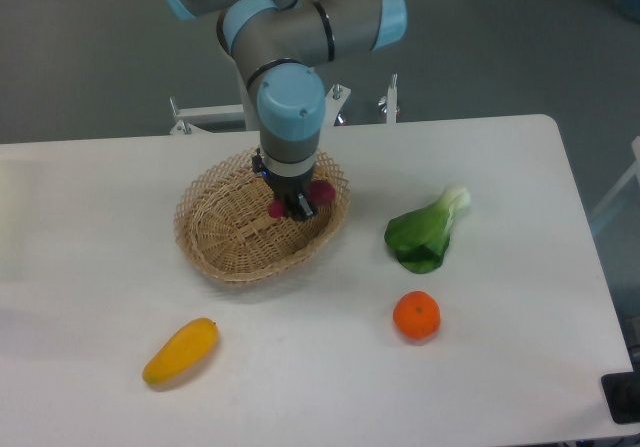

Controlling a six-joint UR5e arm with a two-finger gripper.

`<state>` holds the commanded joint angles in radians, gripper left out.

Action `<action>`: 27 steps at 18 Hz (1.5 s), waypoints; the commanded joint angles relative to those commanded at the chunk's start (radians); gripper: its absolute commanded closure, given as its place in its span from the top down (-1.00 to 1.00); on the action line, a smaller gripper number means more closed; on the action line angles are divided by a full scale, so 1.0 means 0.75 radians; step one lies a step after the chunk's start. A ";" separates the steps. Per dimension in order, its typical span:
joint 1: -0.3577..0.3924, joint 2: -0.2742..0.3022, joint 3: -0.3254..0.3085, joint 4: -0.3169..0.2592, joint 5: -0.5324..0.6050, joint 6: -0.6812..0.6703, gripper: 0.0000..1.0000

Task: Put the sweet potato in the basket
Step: 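Lower the sweet potato into the basket and open the gripper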

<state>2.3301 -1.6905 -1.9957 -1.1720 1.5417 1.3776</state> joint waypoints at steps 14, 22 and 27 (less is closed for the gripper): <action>-0.027 -0.041 -0.002 0.002 -0.002 -0.059 0.00; -0.027 -0.059 0.031 0.024 -0.002 -0.063 1.00; -0.023 -0.076 0.076 0.235 0.016 -0.059 1.00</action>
<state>2.3132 -1.7472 -1.9390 -0.9959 1.5539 1.3330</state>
